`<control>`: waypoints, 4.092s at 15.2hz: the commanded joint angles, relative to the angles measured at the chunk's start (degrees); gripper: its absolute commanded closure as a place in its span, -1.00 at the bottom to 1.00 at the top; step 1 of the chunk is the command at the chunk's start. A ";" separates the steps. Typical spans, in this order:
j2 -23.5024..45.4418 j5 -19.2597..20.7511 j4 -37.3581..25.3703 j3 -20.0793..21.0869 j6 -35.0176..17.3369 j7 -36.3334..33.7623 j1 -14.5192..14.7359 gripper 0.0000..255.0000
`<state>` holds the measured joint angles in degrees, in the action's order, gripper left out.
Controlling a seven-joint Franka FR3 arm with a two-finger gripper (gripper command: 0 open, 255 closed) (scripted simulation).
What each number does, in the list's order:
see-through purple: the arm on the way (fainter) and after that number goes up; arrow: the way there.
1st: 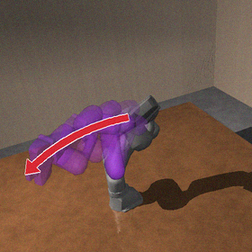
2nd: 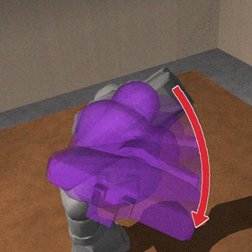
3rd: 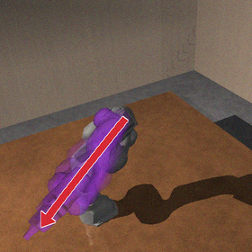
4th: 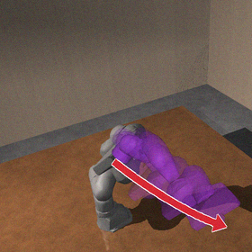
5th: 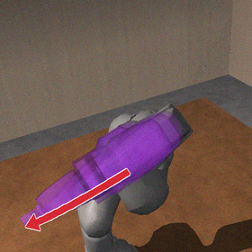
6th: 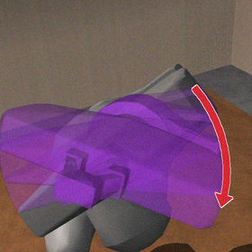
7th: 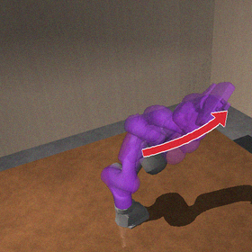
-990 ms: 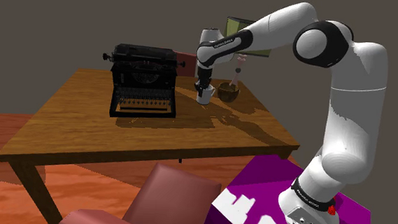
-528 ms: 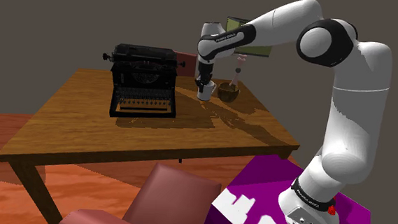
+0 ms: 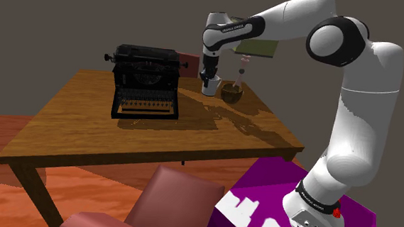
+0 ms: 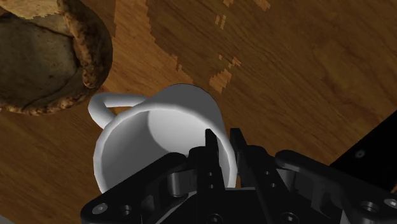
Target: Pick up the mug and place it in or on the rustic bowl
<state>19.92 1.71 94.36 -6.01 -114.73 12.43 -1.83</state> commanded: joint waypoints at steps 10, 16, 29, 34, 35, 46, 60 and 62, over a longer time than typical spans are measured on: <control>-1.36 0.04 -6.81 -0.03 8.17 0.21 0.07 1.00; -1.55 0.01 -11.17 -0.05 12.70 0.41 0.04 1.00; -7.06 -0.57 -7.26 -4.33 13.70 12.24 -7.33 1.00; -7.77 -0.99 -6.33 -6.31 13.25 17.41 -10.47 1.00; -7.81 -0.98 -5.51 -6.30 12.47 17.38 -10.46 1.00; -7.27 -1.05 2.24 -6.22 4.19 17.11 -10.38 1.00; -6.60 -1.17 4.86 -6.17 0.92 17.06 -10.39 -1.00; -6.60 -1.17 4.87 -6.17 0.91 17.06 -10.39 -1.00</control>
<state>13.31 0.54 99.23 -12.18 -113.82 29.49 -12.22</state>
